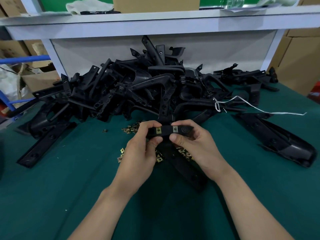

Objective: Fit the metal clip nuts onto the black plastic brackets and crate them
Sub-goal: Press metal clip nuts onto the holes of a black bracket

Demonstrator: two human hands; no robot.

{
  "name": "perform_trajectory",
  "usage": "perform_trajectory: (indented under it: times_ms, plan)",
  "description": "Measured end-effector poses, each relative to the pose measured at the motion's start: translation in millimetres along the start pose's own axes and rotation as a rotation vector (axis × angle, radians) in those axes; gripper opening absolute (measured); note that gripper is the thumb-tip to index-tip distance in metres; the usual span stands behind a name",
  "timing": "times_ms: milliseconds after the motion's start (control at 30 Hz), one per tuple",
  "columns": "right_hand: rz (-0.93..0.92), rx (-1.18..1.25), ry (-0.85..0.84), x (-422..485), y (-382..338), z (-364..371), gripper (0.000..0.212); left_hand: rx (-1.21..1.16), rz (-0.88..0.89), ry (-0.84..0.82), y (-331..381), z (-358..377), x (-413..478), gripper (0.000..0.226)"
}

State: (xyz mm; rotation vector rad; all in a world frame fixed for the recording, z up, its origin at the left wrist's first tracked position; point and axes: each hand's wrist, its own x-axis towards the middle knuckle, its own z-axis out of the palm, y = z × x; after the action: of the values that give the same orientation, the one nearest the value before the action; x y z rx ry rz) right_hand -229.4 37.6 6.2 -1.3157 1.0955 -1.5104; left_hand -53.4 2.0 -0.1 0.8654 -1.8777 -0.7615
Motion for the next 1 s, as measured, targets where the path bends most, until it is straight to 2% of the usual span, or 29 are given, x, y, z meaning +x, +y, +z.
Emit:
perform_trajectory:
  times_ms: [200, 300, 367, 467, 567, 633, 700, 767, 900, 1000]
  plan:
    - [-0.011, 0.003, 0.007, 0, 1, 1, 0.024, 0.025, 0.003, 0.015, 0, -1, 0, 0.049]
    - [0.015, 0.03, 0.022, 0, 3, 0, 0.025, 0.026, -0.031, 0.043, 2, 1, -1, 0.037]
    - [0.073, 0.124, 0.026, 1, 2, -1, 0.026, -0.113, -0.05, 0.09, 6, 1, -1, 0.027]
    - [0.17, 0.403, 0.006, 3, 2, 5, 0.03, -0.413, -0.091, 0.136, 11, -1, 1, 0.032]
    - [0.206, 0.653, 0.033, 4, 5, 16, 0.043, -0.504, -0.107, 0.14, 14, 1, 4, 0.032]
    - [0.224, 0.739, 0.054, 2, 5, 21, 0.043, -0.618, -0.139, 0.119, 14, 2, 5, 0.034]
    - [0.222, 0.757, 0.044, 1, 4, 21, 0.051, -0.741, -0.187, 0.06, 12, 2, 5, 0.035]
    - [0.208, 0.745, 0.021, -1, 2, 19, 0.058, -0.629, -0.136, 0.007, 14, 3, 5, 0.037]
    - [0.205, 0.64, -0.026, -1, 5, 19, 0.05, -0.418, -0.047, -0.175, 18, 15, -7, 0.043]
    - [0.205, 0.464, 0.013, 1, 5, 18, 0.059, -0.255, 0.034, -0.177, 13, 18, -10, 0.044]
